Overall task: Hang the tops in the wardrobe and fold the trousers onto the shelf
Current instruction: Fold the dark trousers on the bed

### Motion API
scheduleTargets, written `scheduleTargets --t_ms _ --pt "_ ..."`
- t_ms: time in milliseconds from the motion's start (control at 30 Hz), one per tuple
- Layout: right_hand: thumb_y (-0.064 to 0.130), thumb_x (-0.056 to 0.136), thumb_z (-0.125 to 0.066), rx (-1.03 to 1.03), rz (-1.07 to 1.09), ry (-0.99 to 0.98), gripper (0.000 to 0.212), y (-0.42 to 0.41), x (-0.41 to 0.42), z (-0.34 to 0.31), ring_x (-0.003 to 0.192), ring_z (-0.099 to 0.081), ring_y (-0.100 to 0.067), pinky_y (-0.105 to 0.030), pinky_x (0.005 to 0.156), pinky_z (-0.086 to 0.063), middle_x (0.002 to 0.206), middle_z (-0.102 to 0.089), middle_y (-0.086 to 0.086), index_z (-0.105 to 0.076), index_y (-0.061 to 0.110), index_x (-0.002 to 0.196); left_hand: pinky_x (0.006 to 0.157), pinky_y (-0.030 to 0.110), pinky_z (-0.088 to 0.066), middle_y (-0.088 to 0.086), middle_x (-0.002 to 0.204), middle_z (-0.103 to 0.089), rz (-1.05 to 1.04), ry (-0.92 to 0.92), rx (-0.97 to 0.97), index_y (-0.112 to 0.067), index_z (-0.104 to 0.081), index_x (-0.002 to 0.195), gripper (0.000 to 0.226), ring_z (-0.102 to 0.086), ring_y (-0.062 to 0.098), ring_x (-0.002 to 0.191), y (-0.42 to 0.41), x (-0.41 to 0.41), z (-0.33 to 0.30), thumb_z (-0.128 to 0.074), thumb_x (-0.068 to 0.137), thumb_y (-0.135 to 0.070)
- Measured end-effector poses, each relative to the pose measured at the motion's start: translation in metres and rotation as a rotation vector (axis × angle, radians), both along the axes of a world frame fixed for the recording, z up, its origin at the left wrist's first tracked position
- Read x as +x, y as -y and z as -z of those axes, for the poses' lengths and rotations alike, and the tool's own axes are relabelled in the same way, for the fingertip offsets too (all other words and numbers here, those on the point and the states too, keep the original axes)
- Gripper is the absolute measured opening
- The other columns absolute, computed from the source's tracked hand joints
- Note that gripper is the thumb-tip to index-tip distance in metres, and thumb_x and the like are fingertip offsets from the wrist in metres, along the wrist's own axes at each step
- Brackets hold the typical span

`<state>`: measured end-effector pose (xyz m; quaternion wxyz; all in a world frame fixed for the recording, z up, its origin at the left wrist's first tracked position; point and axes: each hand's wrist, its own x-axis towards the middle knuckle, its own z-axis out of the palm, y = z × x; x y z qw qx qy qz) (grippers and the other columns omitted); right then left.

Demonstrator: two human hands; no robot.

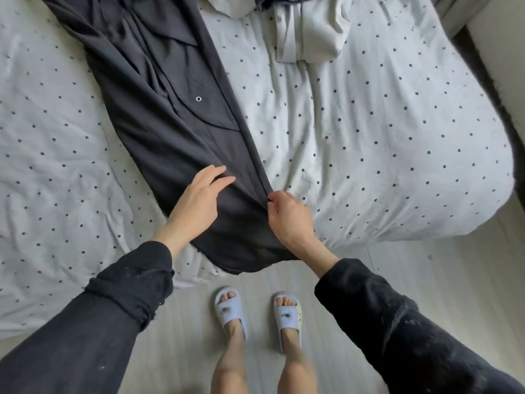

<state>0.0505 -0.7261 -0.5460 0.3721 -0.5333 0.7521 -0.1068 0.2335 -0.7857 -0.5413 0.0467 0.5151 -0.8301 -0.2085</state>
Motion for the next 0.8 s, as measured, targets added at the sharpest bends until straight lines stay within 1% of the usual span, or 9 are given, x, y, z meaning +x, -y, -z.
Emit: scheduleTargets --t_ms 200,367,467,500,533,600,633,700,800 --pt "0.026 0.098 -0.042 -0.031 -0.102 -0.028 0.036 0.063 0.056 -0.026 0.119 -0.048 -0.025 -0.042 0.099 -0.036 0.126 -0.054 -0.004 -0.046 0.017 0.132 0.105 0.049 -0.036 0.016 0.140 -0.045 -0.038 0.064 -0.077 -0.007 -0.056 0.128 0.057 -0.033 0.035 0.135 0.065 0.056 -0.022 -0.046 0.079 0.021" --pt "0.037 0.097 -0.044 -0.023 -0.029 -0.097 0.041 0.123 0.092 -0.034 0.123 -0.044 -0.025 -0.047 0.101 -0.031 0.130 -0.051 -0.004 -0.043 0.018 0.134 0.110 0.046 -0.022 0.017 0.148 -0.032 0.011 0.120 -0.141 -0.011 -0.046 0.137 0.072 -0.021 0.035 0.141 0.142 0.090 -0.038 -0.041 0.074 0.023" --pt "0.040 0.096 -0.045 -0.023 0.020 -0.094 0.039 0.156 0.115 -0.035 0.116 -0.049 -0.023 -0.044 0.099 -0.032 0.122 -0.055 -0.003 -0.049 0.019 0.129 0.111 0.048 -0.018 0.017 0.150 -0.027 0.076 0.170 -0.207 -0.014 -0.040 0.141 0.078 -0.016 0.036 0.142 0.194 0.112 -0.042 -0.043 0.072 0.023" --pt "0.039 0.096 -0.046 -0.009 0.020 -0.092 0.035 0.164 0.121 -0.035 0.112 -0.051 -0.022 -0.042 0.097 -0.032 0.117 -0.057 -0.002 -0.054 0.019 0.124 0.112 0.049 -0.015 0.015 0.149 -0.030 0.091 0.201 -0.216 -0.015 -0.042 0.140 0.077 -0.017 0.035 0.141 0.208 0.118 -0.042 -0.044 0.073 0.022" --pt "0.037 0.096 -0.047 0.005 0.027 -0.089 0.030 0.169 0.126 -0.036 0.108 -0.053 -0.021 -0.040 0.095 -0.031 0.112 -0.059 -0.001 -0.059 0.019 0.117 0.112 0.050 -0.012 0.014 0.144 -0.037 0.107 0.229 -0.222 -0.016 -0.046 0.137 0.071 -0.021 0.034 0.139 0.221 0.123 -0.042 -0.047 0.075 0.019" --pt "0.033 0.097 -0.047 0.028 0.049 -0.067 0.024 0.170 0.131 -0.037 0.101 -0.056 -0.022 -0.036 0.092 -0.030 0.104 -0.061 -0.001 -0.063 0.017 0.105 0.112 0.053 -0.008 0.012 0.121 -0.055 0.108 0.247 -0.262 -0.014 -0.060 0.120 0.047 -0.037 0.033 0.128 0.241 0.130 -0.045 -0.057 0.079 0.009" --pt "0.031 0.097 -0.048 0.040 0.084 -0.047 0.022 0.174 0.131 -0.039 0.098 -0.057 -0.023 -0.036 0.091 -0.031 0.101 -0.062 -0.001 -0.063 0.016 0.101 0.112 0.055 -0.006 0.011 0.109 -0.059 0.110 0.248 -0.277 -0.014 -0.064 0.112 0.036 -0.045 0.033 0.119 0.255 0.132 -0.049 -0.062 0.080 0.004" --pt "0.028 0.097 -0.047 0.057 0.125 0.012 0.017 0.170 0.129 -0.042 0.091 -0.058 -0.026 -0.036 0.089 -0.035 0.089 -0.061 0.000 -0.057 0.015 0.092 0.111 0.056 -0.006 0.010 0.095 -0.060 0.125 0.279 -0.292 -0.013 -0.066 0.102 0.026 -0.052 0.033 0.106 0.265 0.139 -0.051 -0.067 0.079 -0.002" --pt "0.026 0.099 -0.044 0.068 0.111 0.065 0.016 0.164 0.125 -0.046 0.080 -0.055 -0.031 -0.033 0.072 -0.034 0.071 -0.053 0.001 -0.043 0.016 0.086 0.108 0.060 -0.012 0.007 0.090 -0.060 0.184 0.261 -0.315 -0.012 -0.067 0.087 0.015 -0.056 0.031 0.100 0.276 0.148 -0.055 -0.070 0.077 -0.002"
